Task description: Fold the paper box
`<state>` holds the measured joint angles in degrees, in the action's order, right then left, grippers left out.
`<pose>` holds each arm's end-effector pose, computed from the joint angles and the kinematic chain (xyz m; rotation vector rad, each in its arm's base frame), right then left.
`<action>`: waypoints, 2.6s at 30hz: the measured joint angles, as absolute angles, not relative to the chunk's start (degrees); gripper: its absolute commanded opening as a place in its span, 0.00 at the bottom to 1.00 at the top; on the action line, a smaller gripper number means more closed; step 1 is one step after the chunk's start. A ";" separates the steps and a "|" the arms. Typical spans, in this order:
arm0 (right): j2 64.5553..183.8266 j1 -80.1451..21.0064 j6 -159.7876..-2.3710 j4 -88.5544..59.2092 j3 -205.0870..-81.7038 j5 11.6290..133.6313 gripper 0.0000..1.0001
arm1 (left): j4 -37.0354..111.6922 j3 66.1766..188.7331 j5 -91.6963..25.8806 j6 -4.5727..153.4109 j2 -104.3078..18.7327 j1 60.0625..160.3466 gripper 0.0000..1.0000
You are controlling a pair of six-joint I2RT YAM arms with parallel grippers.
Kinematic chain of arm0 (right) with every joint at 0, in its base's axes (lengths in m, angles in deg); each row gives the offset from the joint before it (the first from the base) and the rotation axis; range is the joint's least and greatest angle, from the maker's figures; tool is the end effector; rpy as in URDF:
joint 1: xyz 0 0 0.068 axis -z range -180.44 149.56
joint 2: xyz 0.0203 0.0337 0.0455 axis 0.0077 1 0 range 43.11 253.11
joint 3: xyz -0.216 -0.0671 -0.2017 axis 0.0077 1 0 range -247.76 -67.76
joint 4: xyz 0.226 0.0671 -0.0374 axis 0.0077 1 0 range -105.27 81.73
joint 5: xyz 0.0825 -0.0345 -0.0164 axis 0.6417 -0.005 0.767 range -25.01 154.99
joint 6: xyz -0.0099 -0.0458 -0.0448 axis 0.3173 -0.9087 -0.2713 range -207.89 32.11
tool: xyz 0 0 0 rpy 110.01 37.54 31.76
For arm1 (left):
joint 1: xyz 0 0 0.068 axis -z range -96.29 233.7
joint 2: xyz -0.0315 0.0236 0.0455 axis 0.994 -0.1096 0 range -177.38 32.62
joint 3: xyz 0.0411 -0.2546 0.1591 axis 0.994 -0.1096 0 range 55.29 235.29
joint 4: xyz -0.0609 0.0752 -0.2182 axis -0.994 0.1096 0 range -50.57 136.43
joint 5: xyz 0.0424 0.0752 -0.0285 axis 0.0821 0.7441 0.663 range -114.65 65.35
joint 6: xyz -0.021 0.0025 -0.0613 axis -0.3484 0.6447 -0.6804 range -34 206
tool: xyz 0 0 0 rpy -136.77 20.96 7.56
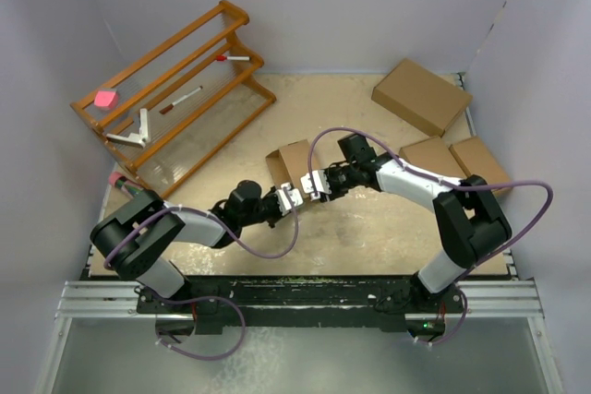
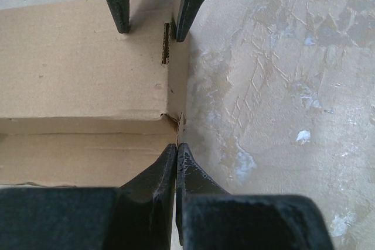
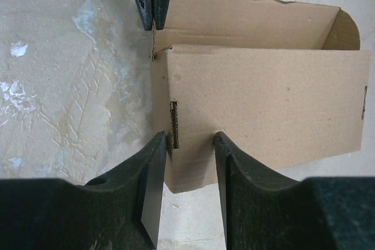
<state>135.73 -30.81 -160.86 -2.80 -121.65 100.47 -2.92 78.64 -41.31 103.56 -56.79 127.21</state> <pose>0.2572 0.1849 0.2274 -1.9422 1.2092 0.3868 0.1885 -0.1988 0.1822 1.1828 1.6282 -0.5797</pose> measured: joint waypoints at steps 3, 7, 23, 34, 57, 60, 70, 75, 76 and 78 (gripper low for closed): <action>135.75 -30.81 -160.86 -2.80 -121.65 100.45 0.39 | -2.92 78.64 -42.14 103.12 -56.79 126.71 0.04; 136.10 -30.81 -160.86 -2.80 -121.91 100.47 0.38 | -2.92 78.64 -43.13 102.47 -56.77 125.97 0.04; 137.04 -30.92 -160.89 -2.75 -122.85 100.50 0.38 | -2.89 78.53 -44.39 100.26 -56.77 124.13 0.04; 137.24 -30.92 -160.89 -2.71 -123.11 100.50 0.37 | -2.89 78.53 -44.68 98.71 -56.77 123.45 0.04; 137.72 -30.92 -160.89 -2.36 -123.68 100.50 0.37 | -2.87 78.53 -45.53 97.03 -56.77 122.38 0.04; 137.87 -30.92 -160.89 -2.32 -123.81 100.52 0.37 | -2.87 78.53 -45.51 97.03 -56.77 122.36 0.04; 138.11 -30.94 -160.89 -2.32 -124.03 100.52 0.37 | -2.78 78.53 -45.64 96.76 -56.77 121.94 0.04; 138.33 -31.03 -160.89 -2.32 -124.29 100.50 0.37 | -2.70 78.53 -45.73 96.04 -56.77 121.59 0.04; 138.35 -31.05 -160.89 -2.30 -124.32 100.50 0.37 | -2.68 78.53 -45.73 96.02 -56.79 121.57 0.04; 138.35 -31.07 -160.89 -2.30 -124.32 100.47 0.37 | -2.65 78.53 -45.73 96.00 -56.79 121.57 0.04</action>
<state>138.35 -31.07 -160.89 -2.30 -124.32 100.47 -2.65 78.53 -45.73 96.00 -56.79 121.57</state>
